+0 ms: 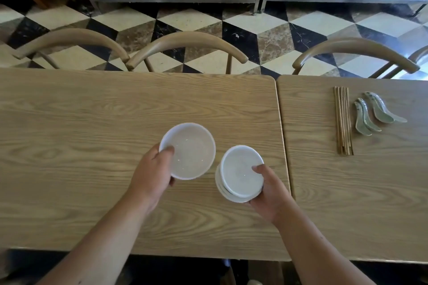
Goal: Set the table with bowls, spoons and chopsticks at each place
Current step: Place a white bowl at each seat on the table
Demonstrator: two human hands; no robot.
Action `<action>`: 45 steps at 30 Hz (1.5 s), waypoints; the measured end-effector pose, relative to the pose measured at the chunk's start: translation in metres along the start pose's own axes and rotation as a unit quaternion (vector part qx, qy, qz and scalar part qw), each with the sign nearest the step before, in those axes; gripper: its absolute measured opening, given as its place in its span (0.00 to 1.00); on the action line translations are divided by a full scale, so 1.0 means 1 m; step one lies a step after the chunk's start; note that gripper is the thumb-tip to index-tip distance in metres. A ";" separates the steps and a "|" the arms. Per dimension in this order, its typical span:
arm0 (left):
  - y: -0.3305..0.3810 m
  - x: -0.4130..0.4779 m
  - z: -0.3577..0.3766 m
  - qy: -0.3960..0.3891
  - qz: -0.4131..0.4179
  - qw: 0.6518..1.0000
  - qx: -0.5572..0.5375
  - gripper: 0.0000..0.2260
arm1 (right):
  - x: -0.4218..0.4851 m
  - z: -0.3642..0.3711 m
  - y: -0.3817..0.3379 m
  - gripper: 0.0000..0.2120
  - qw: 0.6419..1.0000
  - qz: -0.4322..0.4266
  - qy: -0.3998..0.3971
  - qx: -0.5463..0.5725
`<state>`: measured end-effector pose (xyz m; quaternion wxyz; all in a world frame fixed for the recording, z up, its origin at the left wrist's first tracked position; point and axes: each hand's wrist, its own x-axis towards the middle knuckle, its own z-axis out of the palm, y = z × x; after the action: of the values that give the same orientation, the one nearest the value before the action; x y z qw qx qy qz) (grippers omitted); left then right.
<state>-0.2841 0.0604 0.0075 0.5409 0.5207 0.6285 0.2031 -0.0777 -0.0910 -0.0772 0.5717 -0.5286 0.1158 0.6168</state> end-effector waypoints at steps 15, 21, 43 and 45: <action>-0.091 -0.014 0.016 -0.074 -0.145 0.982 0.094 0.13 | -0.014 -0.009 -0.014 0.20 0.999 -0.031 0.022 -0.030; -0.101 -0.014 0.018 -0.088 -0.153 0.981 0.078 0.11 | -0.014 0.012 -0.003 0.20 0.999 -0.023 -0.007 -0.026; -0.015 -0.045 -0.167 -0.112 0.062 0.991 0.040 0.25 | -0.082 0.189 0.107 0.31 0.997 -0.070 -0.028 0.000; -0.004 -0.052 -0.182 -0.108 0.109 0.973 0.171 0.26 | -0.085 0.209 0.122 0.27 0.998 -0.062 -0.032 -0.001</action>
<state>-0.4549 0.0693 0.0897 0.4830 0.6895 0.5317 0.0928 -0.3050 -0.0237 0.0202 0.6118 -0.5152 0.0641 0.5968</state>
